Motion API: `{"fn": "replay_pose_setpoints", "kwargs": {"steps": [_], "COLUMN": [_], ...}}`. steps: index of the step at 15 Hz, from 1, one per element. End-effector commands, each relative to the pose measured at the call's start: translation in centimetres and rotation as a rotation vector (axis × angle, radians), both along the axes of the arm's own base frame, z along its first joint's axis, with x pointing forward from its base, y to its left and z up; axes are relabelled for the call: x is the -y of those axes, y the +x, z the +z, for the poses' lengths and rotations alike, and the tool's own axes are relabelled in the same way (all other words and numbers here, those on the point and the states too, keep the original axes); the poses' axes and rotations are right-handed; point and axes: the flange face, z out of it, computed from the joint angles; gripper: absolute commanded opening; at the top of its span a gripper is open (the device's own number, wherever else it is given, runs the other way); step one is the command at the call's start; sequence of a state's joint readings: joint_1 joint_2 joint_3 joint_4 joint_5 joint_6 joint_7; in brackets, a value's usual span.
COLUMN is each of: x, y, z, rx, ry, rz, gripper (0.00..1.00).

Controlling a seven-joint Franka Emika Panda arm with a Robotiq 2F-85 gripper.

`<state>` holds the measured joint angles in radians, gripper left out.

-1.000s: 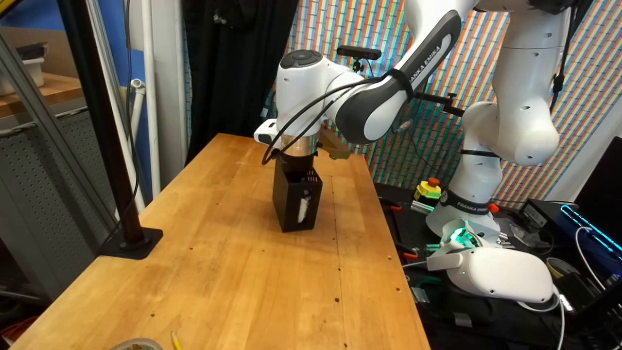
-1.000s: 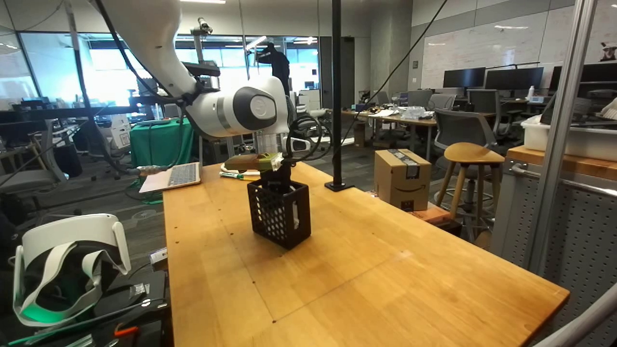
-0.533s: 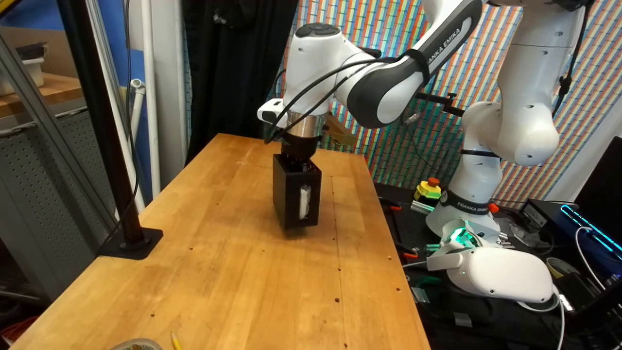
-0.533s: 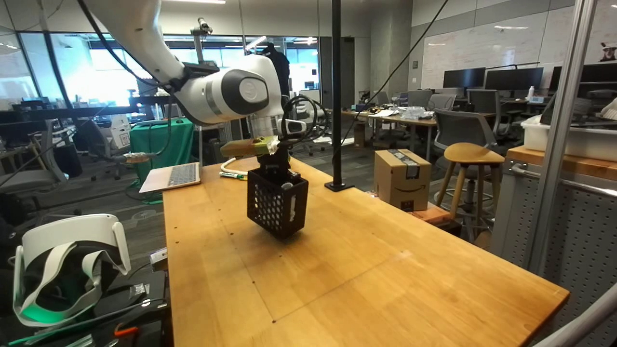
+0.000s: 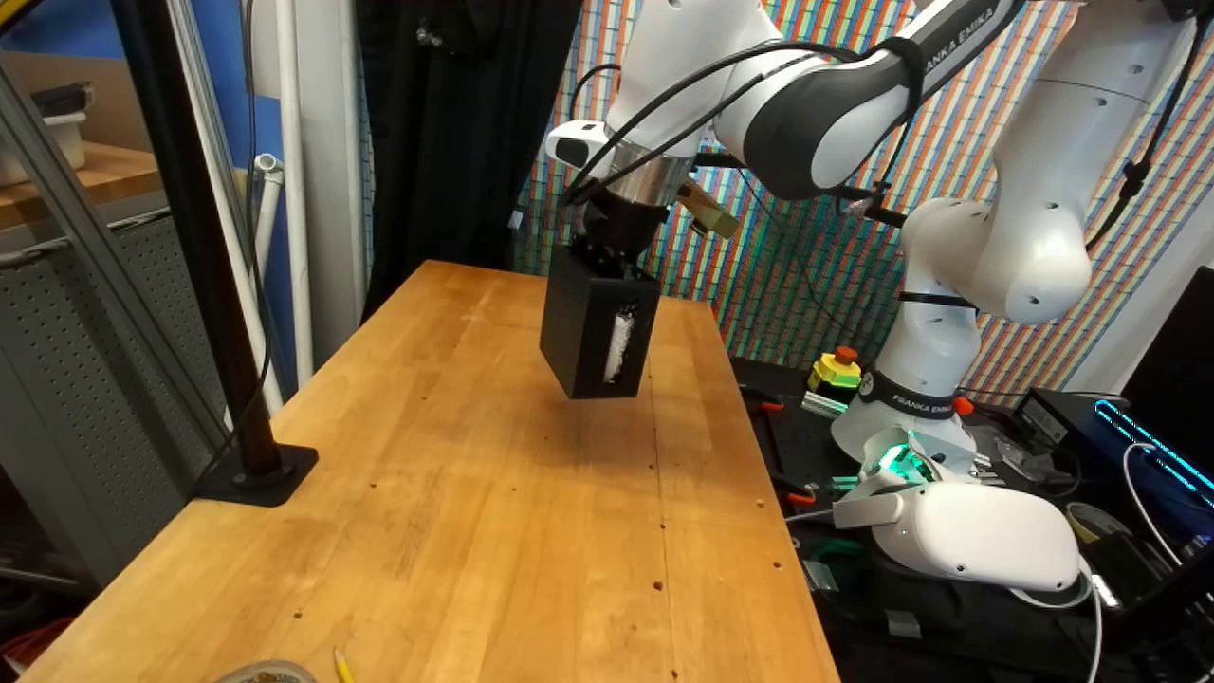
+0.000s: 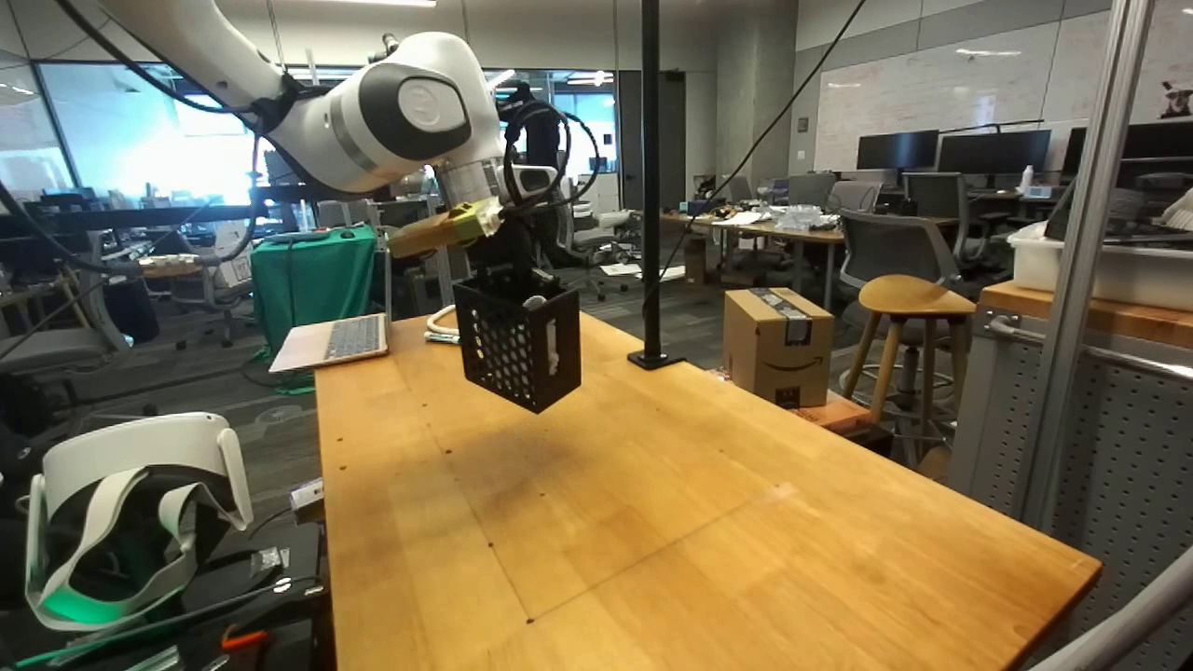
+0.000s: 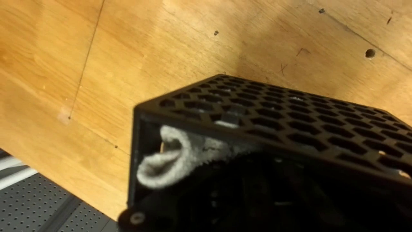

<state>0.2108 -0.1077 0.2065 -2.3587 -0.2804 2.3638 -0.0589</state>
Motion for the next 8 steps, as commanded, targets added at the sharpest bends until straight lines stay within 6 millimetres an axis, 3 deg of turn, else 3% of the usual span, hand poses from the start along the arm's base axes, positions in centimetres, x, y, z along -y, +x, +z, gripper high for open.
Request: {"fn": "replay_pose_setpoints", "kwargs": {"steps": [1, 8], "x": [-1.1, -4.6], "y": [-2.7, -7.0], "z": [0.0, -6.2], "rx": [0.023, -0.072], "ry": [-0.030, -0.134], "rz": [0.083, 0.239], "gripper": [0.05, 0.05]}}
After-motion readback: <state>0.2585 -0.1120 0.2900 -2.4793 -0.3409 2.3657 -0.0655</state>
